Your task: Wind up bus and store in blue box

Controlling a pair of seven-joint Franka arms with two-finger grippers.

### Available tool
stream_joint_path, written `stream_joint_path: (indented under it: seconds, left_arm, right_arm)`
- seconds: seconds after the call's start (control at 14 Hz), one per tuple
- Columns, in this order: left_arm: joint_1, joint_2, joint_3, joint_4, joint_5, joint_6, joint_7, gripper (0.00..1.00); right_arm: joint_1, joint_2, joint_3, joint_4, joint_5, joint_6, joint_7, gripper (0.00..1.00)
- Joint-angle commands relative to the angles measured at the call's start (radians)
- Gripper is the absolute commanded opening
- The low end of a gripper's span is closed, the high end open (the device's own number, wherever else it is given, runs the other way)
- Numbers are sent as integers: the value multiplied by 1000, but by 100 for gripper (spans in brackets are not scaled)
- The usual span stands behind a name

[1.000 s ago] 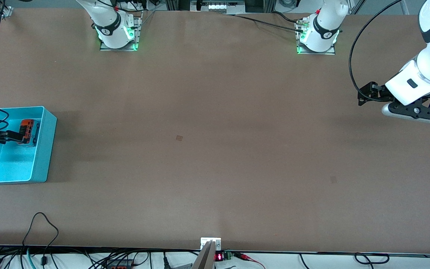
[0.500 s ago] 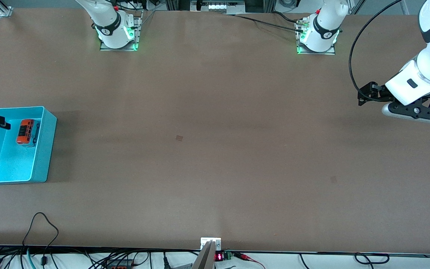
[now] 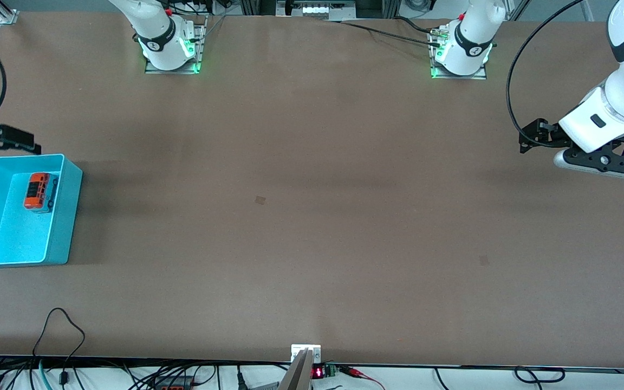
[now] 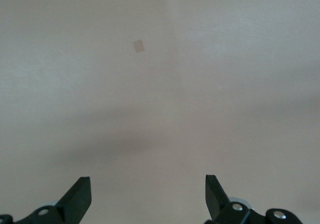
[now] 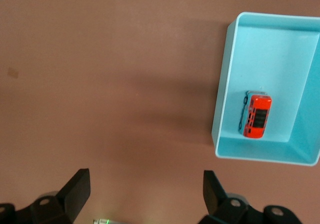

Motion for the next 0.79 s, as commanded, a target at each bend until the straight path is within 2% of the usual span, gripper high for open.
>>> stream_joint_path:
  seconds: [0.0,0.14,0.71]
  left_arm:
    - [-2,2,-1,19,17,-19,-10,100]
    - [-2,2,-1,19,17,-19,-10,100]
    - [-9,2,-4,22,15,-16,-10,100]
  right_arm:
    - [23,-64,3,-8,-22,-50,78,100]
    - [23,-75,5,-8,-13,-65,136,100]
    - [23,-68,3,-9,-10,-55,142,100]
